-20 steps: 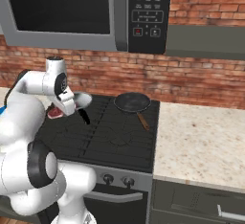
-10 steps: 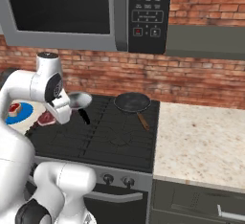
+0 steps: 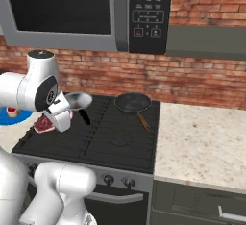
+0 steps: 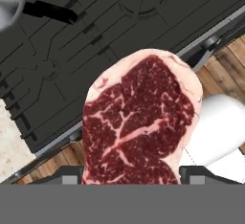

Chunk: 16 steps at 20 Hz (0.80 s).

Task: Place one of the steaks on the plate and the other in the bowl. Then place the bowl in the fridge.

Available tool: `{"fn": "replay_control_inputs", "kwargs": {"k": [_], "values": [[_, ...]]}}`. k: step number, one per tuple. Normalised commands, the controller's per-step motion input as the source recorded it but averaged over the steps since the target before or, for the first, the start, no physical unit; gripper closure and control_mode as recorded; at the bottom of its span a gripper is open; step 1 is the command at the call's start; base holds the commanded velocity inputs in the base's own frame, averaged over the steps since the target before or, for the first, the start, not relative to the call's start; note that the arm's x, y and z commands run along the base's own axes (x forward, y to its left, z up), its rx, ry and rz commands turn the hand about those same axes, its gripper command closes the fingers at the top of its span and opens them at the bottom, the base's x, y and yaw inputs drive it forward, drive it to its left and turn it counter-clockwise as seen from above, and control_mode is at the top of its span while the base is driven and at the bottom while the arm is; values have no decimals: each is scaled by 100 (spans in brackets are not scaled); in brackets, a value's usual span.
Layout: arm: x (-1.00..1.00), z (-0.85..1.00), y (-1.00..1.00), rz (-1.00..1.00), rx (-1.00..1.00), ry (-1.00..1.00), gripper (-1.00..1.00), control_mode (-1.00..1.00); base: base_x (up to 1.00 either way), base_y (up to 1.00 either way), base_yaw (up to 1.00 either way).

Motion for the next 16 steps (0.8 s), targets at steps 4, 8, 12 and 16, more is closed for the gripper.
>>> {"fn": "replay_control_inputs", "kwargs": {"k": [4, 8, 12, 16], "values": [[-13, 52, -3, 0, 0, 0, 100, -100, 0, 0, 0], [-55, 11, 29, -1, 0, 0, 100, -100, 0, 0, 0], [0, 0, 0, 0, 0, 0, 100, 100, -100, 98, -3], [0, 0, 0, 0, 0, 0, 100, 100, -69, 100, 0]]}}
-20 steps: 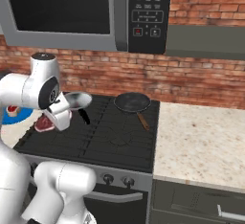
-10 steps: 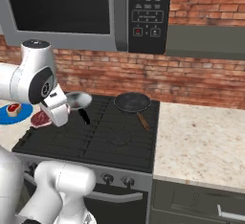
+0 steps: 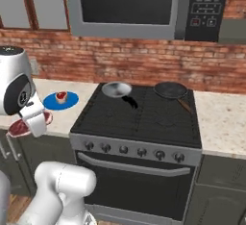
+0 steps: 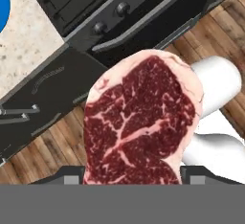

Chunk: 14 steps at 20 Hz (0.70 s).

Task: Place one of the steaks on the plate and the other in the bowl. Then place the bowl in the fridge.

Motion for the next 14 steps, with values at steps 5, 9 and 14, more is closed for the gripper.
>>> {"fn": "replay_control_inputs", "kwargs": {"k": [5, 9, 14], "values": [[0, 0, 0, 0, 0, 0, 100, 100, 7, 100, 6], [0, 0, 0, 0, 0, 0, 100, 100, 65, 99, 9], [0, 0, 0, 0, 0, 0, 100, 100, 60, 44, 12]]}}
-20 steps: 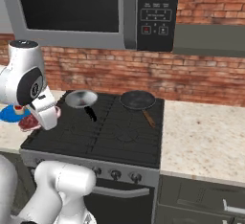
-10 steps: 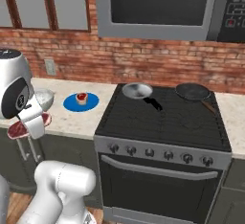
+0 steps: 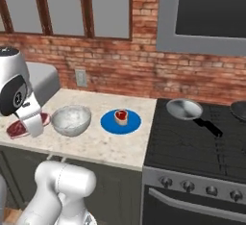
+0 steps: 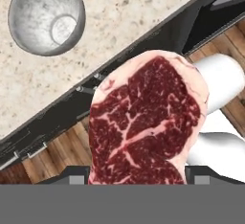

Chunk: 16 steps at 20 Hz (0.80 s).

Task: Place one of the steaks on the plate and the other in the bowl. Then place the bowl in the fridge.

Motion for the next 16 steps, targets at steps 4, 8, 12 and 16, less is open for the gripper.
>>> {"fn": "replay_control_inputs", "kwargs": {"k": [4, 8, 12, 16], "values": [[0, 0, 0, 0, 0, 0, 100, 100, 49, -27, 9], [0, 0, 0, 0, 0, 0, 100, 100, 62, -14, -4], [0, 0, 0, 0, 0, 0, 100, 100, 100, 10, -26], [0, 0, 0, 0, 0, 0, 100, 100, 97, 9, -25]]}}
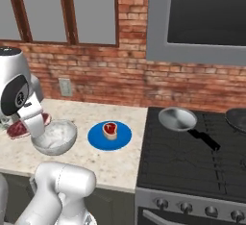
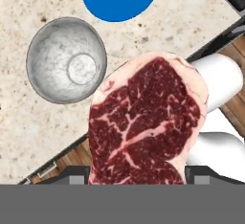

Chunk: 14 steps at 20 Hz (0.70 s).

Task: Place one of the steaks on the plate and the other in the bowl. Then place the bowl in the fridge.

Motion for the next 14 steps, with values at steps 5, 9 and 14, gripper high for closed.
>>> {"fn": "replay_control_inputs", "kwargs": {"k": [5, 9, 14], "values": [[40, -4, 8, -2, 2, 8, 100, -100, 58, 11, -8], [89, -33, 22, 0, 2, 5, 100, -100, 0, 0, 0], [51, -38, 14, 0, 2, 10, 100, -100, 0, 0, 0]]}}
